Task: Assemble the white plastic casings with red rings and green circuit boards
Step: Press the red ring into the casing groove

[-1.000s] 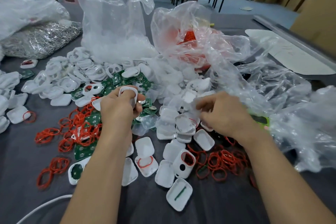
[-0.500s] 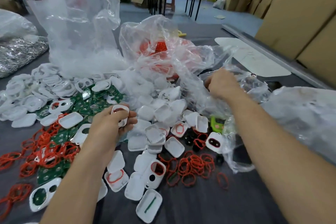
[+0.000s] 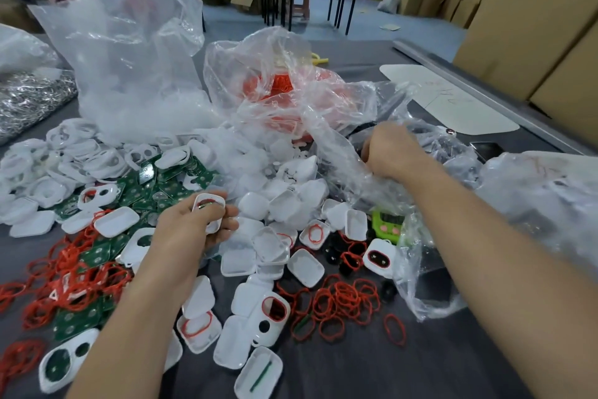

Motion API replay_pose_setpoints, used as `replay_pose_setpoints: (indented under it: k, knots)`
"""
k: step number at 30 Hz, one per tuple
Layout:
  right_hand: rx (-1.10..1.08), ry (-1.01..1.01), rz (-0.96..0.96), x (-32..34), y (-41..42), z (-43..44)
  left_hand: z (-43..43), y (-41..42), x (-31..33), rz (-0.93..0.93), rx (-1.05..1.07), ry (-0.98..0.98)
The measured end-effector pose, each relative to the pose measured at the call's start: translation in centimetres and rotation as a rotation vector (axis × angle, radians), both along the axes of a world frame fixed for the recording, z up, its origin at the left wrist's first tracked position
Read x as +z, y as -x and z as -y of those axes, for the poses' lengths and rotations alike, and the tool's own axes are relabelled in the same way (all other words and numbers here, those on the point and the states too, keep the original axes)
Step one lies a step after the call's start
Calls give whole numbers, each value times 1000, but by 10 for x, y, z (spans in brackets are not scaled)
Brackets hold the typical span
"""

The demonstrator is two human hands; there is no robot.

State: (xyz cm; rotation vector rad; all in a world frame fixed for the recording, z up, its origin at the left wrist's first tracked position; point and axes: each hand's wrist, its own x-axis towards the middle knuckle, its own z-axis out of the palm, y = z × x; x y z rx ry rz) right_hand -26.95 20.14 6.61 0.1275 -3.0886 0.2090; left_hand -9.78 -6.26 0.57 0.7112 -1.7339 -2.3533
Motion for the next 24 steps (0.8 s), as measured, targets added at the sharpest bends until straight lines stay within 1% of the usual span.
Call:
replay_pose_setpoints:
  k: [3, 6, 7, 8, 9, 10, 11, 12, 13, 14, 15, 16, 18, 20, 22, 24]
  knots:
    - [-62, 57, -183, 14, -12, 4, -1, 0, 0, 7, 2, 15]
    - [-71, 80, -129, 22, -26, 11, -2, -2, -1, 1, -6, 33]
    - [-72, 95, -135, 23, -31, 12, -1, -2, -2, -3, -9, 33]
    - [-78, 149, -182, 25, -37, 13, -1, -3, -2, -8, -12, 30]
    - [-79, 269, -244, 28, -44, 14, 0, -2, -3, -14, -13, 25]
    - [-64, 468, -277, 30, -53, 18, -1, -1, -3, -20, -13, 23]
    - [-28, 715, -257, 31, -64, 25, -2, -1, -3, -24, -14, 27]
    - [26, 952, -194, 30, -75, 35, -4, 0, -4, -26, -16, 36]
    - [80, 1133, -113, 25, -86, 46, -7, 1, -5, -30, -22, 42]
    - [117, 1256, -32, 17, -95, 59, -10, 1, -5, -36, -30, 42]
    - [132, 1337, 40, 8, -102, 71, -12, 1, -4, -44, -41, 38]
    - [129, 1386, 107, -2, -108, 83, -13, 0, -3, -54, -51, 32]
    - [102, 1405, 184, -23, -115, 99, -13, -2, -1, -83, -66, 13]
    - [76, 1394, 197, -39, -118, 107, -12, -3, 0, -111, -96, 33]
    - [87, 1383, 190, -49, -122, 110, -14, -4, 1, -115, -108, 108]
    - [131, 1375, 160, -55, -124, 111, -15, -4, 0, -120, -77, 189]
